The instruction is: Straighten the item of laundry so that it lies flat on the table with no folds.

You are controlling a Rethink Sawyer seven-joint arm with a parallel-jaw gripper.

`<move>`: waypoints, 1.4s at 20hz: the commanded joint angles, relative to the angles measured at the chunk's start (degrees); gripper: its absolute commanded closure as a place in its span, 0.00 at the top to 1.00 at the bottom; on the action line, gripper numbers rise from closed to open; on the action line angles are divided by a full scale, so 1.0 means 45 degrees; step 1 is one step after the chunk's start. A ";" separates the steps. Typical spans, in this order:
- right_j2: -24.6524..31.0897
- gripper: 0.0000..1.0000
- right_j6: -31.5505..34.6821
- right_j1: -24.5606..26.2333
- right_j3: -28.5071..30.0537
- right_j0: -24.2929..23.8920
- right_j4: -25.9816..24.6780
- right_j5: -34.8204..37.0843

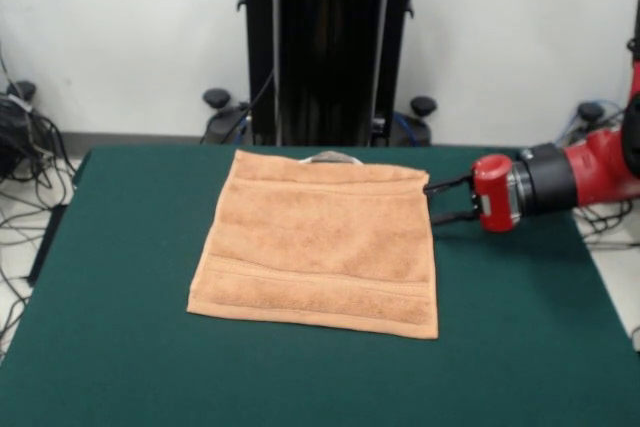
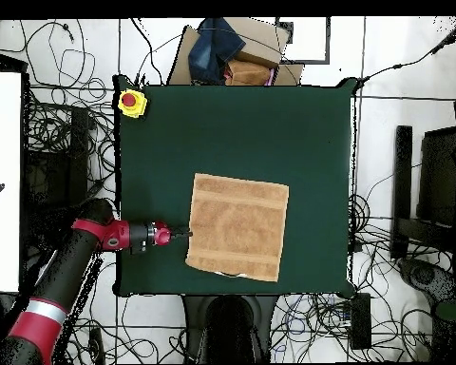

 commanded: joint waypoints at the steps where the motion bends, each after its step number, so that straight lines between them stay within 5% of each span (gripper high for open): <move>1: 0.1565 1.00 0.2392 -0.0378 0.0688 0.0134 0.0039 -0.0399; 18: 0.3493 1.00 0.0584 -0.5561 0.6183 0.1057 -0.0914 -0.3109; 28: 0.5284 1.00 0.1459 -0.7831 0.9601 0.0665 -0.0470 -0.7383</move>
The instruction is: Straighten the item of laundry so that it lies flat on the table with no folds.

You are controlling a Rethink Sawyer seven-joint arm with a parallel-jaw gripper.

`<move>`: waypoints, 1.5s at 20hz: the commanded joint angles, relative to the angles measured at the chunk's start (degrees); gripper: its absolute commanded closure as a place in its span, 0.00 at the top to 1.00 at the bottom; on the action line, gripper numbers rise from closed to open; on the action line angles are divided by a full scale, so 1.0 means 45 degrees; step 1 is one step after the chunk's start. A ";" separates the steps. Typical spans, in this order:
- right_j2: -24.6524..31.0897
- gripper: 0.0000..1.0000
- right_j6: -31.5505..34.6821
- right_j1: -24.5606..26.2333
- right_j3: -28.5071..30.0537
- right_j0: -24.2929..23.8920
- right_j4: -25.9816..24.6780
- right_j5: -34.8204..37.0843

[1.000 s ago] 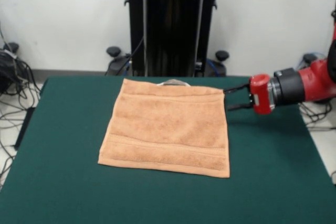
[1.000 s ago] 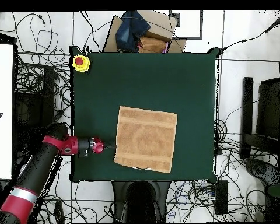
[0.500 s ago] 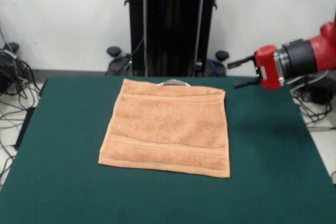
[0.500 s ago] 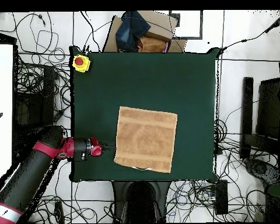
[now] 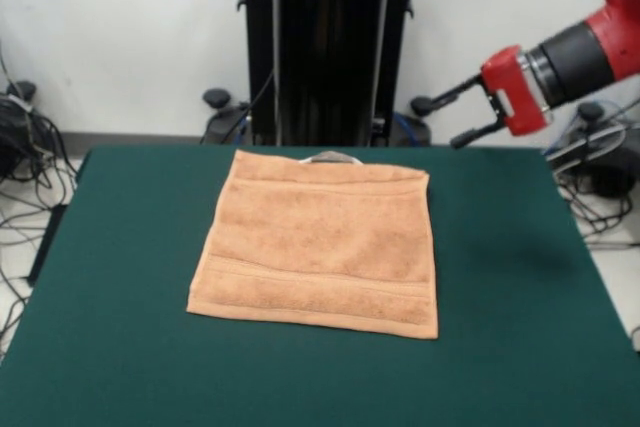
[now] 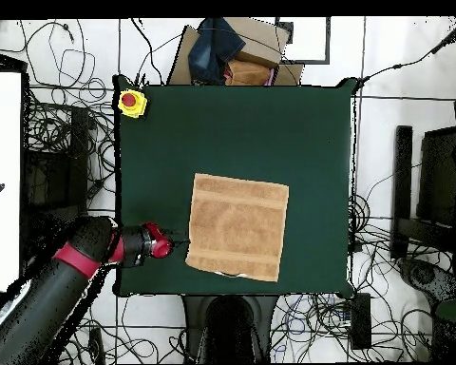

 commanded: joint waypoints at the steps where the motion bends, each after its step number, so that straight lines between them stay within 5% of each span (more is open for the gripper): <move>1: 0.2984 1.00 0.1477 -0.1397 0.2642 -0.0377 0.0251 -0.2777; 17: 0.5589 1.00 0.1373 -0.3893 0.5531 -0.2980 0.0126 -0.7142; 30: 0.6557 1.00 -0.0322 -0.8105 0.7786 -0.5586 -0.2244 -0.7155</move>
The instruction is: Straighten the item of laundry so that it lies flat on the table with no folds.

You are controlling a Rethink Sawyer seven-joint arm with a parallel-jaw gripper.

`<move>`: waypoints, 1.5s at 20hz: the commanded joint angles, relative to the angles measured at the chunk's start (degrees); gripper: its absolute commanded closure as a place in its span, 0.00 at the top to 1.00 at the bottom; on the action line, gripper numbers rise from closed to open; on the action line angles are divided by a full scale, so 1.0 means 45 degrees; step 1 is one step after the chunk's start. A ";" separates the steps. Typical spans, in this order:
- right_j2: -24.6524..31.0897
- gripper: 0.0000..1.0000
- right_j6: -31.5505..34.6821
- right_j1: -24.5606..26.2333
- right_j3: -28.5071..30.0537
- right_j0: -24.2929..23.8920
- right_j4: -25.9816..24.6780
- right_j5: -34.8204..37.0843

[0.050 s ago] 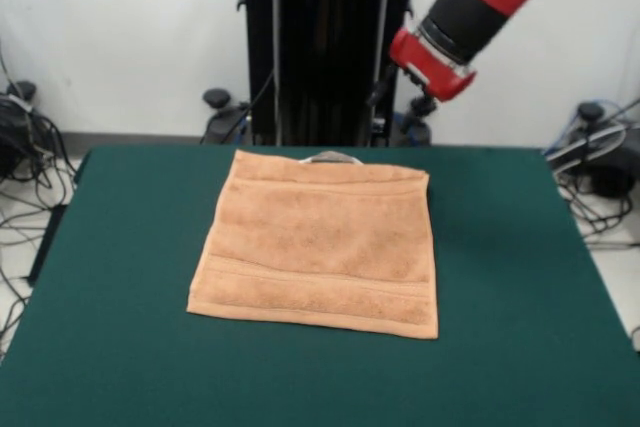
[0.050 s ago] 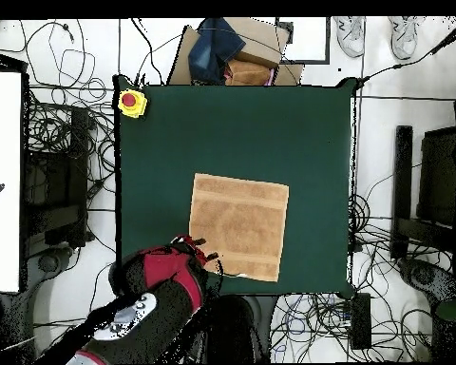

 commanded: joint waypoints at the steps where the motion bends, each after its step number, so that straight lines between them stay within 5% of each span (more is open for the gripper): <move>1: 0.2136 1.00 -0.0423 -0.2443 0.1407 -0.0907 -0.1167 0.0173; 11: 0.2840 1.00 -0.0185 -0.3460 0.1530 -0.2139 -0.2394 -0.0434; 30: 0.2829 1.00 0.0535 -0.3926 0.1896 -0.2068 -0.3555 -0.0701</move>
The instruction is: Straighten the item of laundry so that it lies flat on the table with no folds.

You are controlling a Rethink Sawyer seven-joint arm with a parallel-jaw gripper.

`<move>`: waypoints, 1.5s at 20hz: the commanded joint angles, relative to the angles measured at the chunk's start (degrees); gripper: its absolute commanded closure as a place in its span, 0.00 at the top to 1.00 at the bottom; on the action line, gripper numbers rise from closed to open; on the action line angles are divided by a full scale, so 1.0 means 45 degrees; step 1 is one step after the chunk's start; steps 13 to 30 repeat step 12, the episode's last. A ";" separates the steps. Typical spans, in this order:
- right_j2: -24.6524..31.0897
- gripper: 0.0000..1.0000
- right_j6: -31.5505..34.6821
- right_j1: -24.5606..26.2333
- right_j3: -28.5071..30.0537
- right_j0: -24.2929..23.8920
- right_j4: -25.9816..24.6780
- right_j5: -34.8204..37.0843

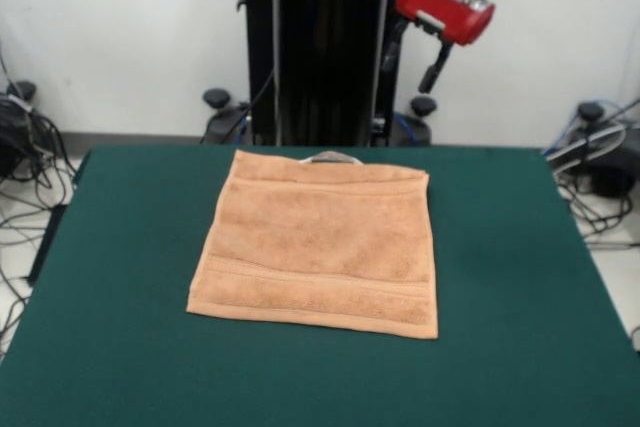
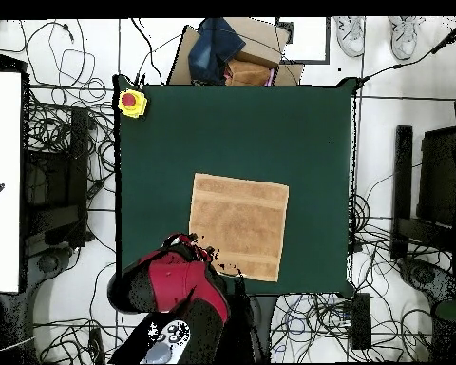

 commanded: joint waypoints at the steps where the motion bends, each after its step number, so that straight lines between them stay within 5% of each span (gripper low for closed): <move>1: 0.1125 1.00 0.0486 -0.0081 0.0755 -0.0111 -0.0617 -0.0305; 30: 0.1128 1.00 0.0552 0.0243 0.0899 -0.0187 -0.0869 -0.0663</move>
